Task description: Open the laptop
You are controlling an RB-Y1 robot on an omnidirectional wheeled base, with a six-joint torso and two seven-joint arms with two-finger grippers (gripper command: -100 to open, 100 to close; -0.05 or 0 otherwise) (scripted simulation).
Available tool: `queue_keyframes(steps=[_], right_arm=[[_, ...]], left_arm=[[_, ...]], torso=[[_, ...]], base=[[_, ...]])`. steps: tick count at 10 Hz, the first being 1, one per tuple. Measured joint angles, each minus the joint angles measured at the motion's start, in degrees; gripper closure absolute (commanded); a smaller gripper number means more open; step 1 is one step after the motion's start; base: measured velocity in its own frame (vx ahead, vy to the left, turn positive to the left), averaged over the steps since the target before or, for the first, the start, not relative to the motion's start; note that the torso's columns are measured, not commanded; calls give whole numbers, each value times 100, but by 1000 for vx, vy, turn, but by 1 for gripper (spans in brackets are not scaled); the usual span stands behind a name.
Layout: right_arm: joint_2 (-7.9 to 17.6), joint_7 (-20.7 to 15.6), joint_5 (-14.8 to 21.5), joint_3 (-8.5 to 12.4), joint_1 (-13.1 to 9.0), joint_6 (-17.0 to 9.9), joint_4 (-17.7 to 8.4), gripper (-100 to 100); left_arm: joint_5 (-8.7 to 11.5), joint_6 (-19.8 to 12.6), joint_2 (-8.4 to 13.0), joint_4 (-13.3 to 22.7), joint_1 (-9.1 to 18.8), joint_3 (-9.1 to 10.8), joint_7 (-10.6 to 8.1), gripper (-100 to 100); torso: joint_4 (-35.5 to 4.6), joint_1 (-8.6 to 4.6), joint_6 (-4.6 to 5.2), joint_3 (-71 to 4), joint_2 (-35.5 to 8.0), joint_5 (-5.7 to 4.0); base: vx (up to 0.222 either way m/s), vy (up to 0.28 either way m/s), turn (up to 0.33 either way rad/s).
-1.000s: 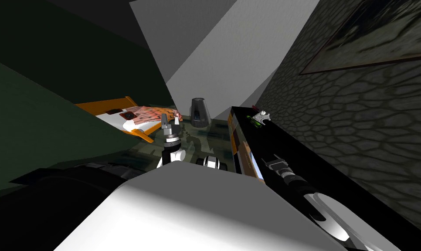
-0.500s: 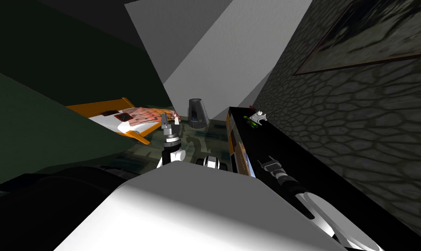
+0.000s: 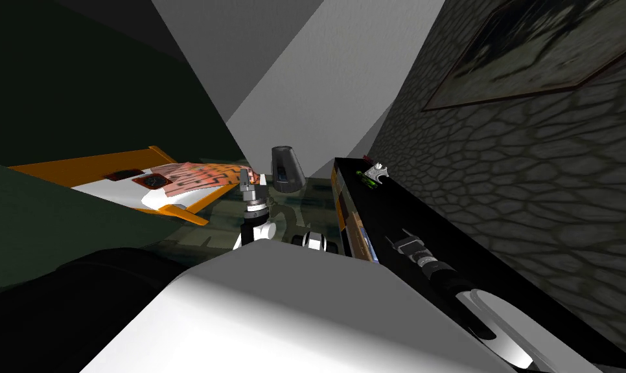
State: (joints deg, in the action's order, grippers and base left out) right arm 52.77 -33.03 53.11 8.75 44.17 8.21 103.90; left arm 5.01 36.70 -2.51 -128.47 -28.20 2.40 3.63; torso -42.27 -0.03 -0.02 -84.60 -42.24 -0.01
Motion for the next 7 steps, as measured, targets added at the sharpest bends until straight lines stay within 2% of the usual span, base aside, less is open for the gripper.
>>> queue_keyframes(steps=[1, 2, 7], right_arm=[[133, 70, -37, 72, 91, 40, 109, -100], [147, 86, -42, 82, 99, 50, 120, 0], [146, 84, -41, 81, 97, 49, 120, 0]], left_arm=[[0, 0, 0, 0, 0, 0, 0, 0], [0, 0, 0, 0, 1, 0, 0, 0], [0, 0, 0, 0, 2, 0, 0, 0]], torso=[[-1, 0, -2, 2, -3, 0], [-5, -3, -1, 11, -18, -2], [-1, 4, 1, 1, -3, 2]], base=[[37, 16, -16], [9, 4, 5], [0, 0, 0]])
